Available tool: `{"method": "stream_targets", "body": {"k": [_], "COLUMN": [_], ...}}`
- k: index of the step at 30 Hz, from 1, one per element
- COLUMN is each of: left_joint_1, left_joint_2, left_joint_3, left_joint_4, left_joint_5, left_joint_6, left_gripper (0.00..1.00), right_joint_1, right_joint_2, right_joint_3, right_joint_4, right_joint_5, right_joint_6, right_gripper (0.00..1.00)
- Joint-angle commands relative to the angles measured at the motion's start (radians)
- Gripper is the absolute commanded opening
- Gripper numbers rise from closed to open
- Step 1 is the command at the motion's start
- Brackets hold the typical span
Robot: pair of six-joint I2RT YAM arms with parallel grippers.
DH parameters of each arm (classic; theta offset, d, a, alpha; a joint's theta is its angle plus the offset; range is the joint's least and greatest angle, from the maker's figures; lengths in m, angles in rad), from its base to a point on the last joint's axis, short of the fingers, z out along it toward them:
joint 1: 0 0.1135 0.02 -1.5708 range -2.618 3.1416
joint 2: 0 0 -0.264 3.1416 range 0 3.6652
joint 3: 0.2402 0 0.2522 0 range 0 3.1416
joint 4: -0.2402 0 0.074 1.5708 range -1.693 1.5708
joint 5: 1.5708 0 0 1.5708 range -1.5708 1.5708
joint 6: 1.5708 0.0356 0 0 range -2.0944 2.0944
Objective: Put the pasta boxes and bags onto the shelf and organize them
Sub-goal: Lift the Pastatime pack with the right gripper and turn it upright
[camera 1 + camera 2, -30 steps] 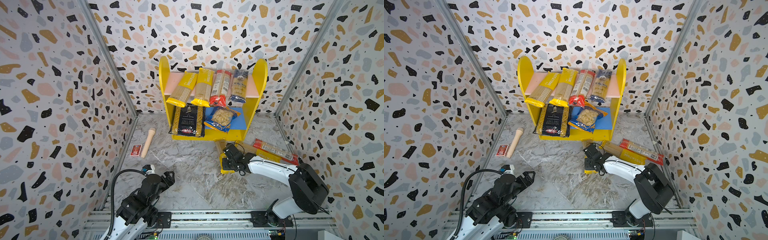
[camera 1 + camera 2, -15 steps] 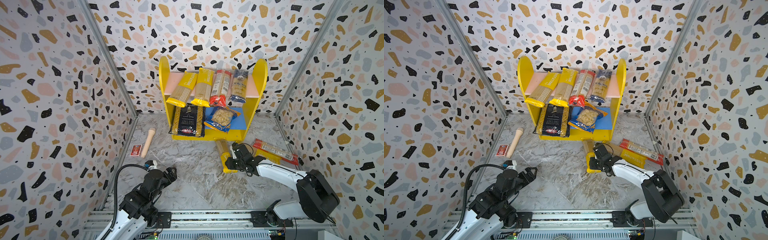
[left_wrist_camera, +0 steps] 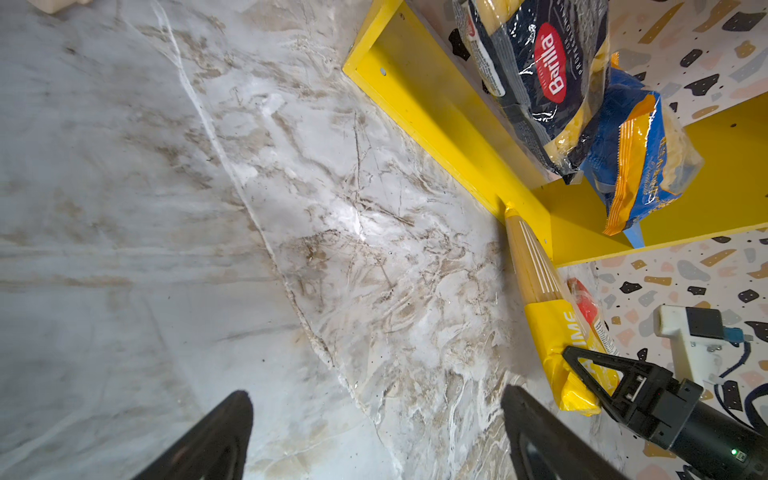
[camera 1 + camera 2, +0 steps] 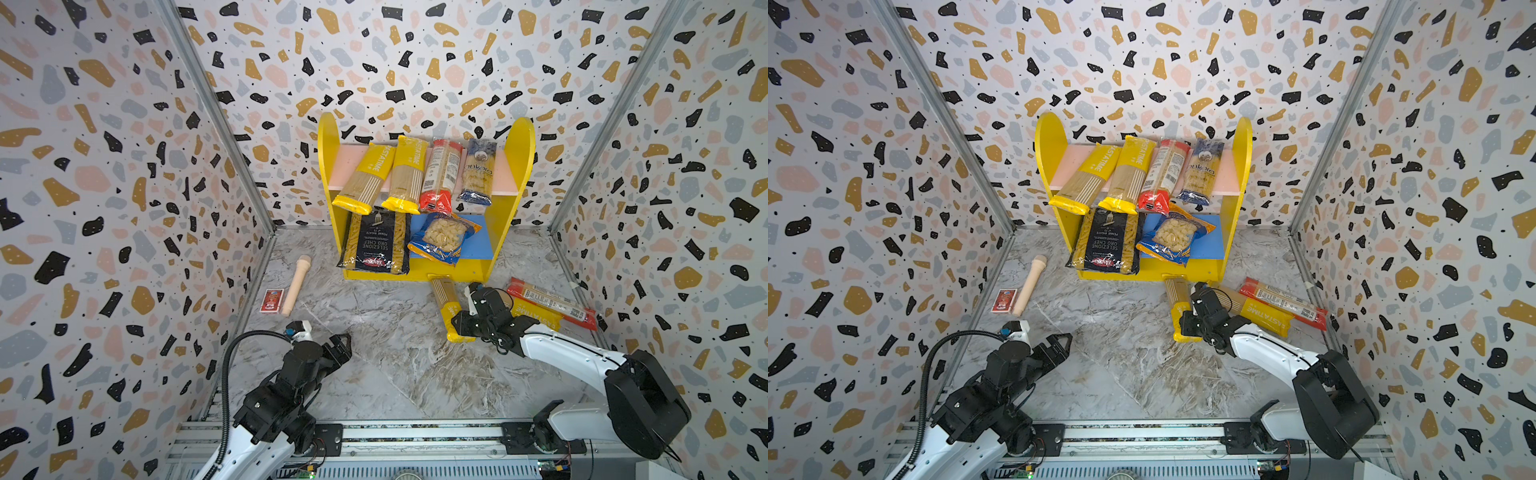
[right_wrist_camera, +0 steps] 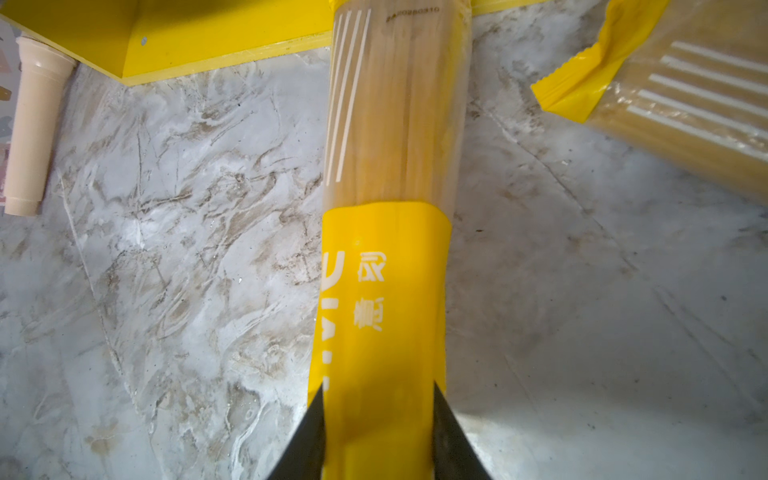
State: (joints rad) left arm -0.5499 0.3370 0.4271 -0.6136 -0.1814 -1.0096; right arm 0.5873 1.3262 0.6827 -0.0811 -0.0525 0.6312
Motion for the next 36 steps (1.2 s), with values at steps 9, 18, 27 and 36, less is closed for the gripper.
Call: {"method": "stream_targets", "body": {"k": [9,18,27,36], "left_joint_1": [0.007,0.007,0.007,0.007], "left_joint_2": [-0.031,-0.059,-0.061,-0.036], "left_joint_3": [0.029,0.037,0.012,0.004], "left_joint_4": [-0.024,-0.050,-0.047,-0.013], "left_joint_5": [-0.013,-0.022,-0.016,-0.004], "left_joint_6": [0.012,0.011,0.015,0.021], "left_gripper": [0.94,0.94,0.94,0.94], "right_joint_1": [0.005,0.011,0.091,0.261], "right_joint_2": [-0.126,-0.139,0.029,0.202], "right_joint_3": [-0.008,-0.013,0.055,0.222], "right_joint_4": [0.101,0.102,-0.022,-0.276], "right_joint_5": [-0.009,-0.003,0.086,0.319], "right_joint_6": [0.018,0.016,-0.013,-0.031], "right_gripper": [0.02,0.01,0.17,0.98]}}
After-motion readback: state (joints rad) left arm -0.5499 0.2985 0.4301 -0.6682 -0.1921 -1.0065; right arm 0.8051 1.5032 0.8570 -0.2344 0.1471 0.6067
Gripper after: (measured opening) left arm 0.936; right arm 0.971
